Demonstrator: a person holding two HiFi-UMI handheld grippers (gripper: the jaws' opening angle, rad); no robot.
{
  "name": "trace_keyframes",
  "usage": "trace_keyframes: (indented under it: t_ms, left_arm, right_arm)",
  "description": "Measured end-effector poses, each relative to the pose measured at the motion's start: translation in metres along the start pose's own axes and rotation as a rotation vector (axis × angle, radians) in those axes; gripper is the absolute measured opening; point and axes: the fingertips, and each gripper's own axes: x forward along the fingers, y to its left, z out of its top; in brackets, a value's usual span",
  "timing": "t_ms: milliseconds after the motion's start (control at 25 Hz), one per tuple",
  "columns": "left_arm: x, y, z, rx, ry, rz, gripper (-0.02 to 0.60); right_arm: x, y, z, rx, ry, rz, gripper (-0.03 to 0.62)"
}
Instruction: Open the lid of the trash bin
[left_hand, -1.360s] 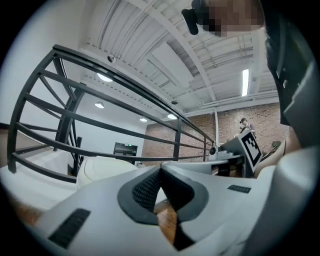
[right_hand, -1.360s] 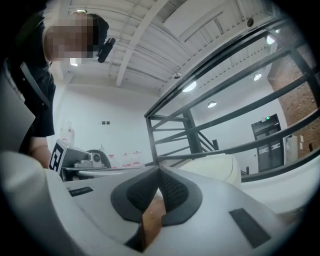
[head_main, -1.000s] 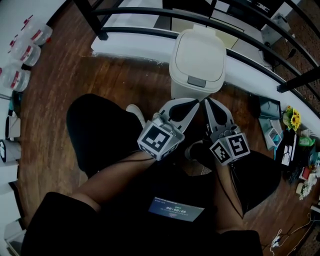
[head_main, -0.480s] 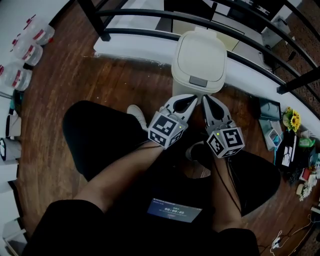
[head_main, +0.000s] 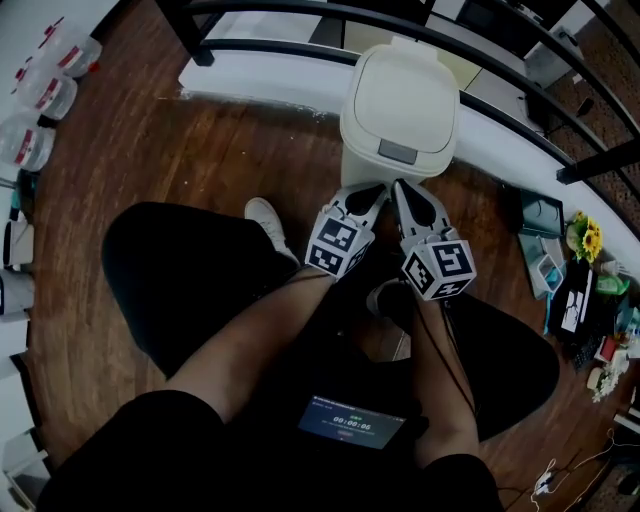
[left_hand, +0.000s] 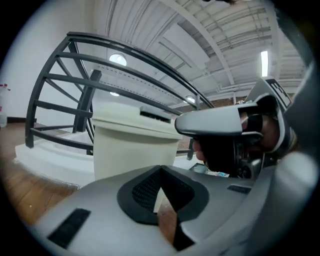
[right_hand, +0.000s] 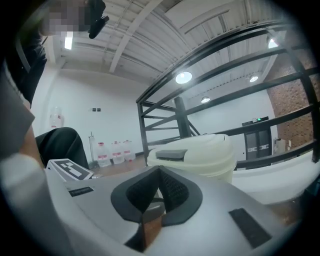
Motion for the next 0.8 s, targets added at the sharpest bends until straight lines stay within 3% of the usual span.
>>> trace_keyframes:
  t_ms: [600, 800]
  left_arm:
    - [0.049, 0.044, -0.136, 0.034, 0.272, 0.019, 0.035]
    - [0.061, 0.056, -0.175, 0.001, 0.331, 0.035, 0.035]
  right_arm:
    - [0.046, -0.031, -0.109, 0.062, 0.130, 0.027, 0.017]
    - [0.048, -0.047, -0.137, 0.113, 0.148, 0.001, 0.016]
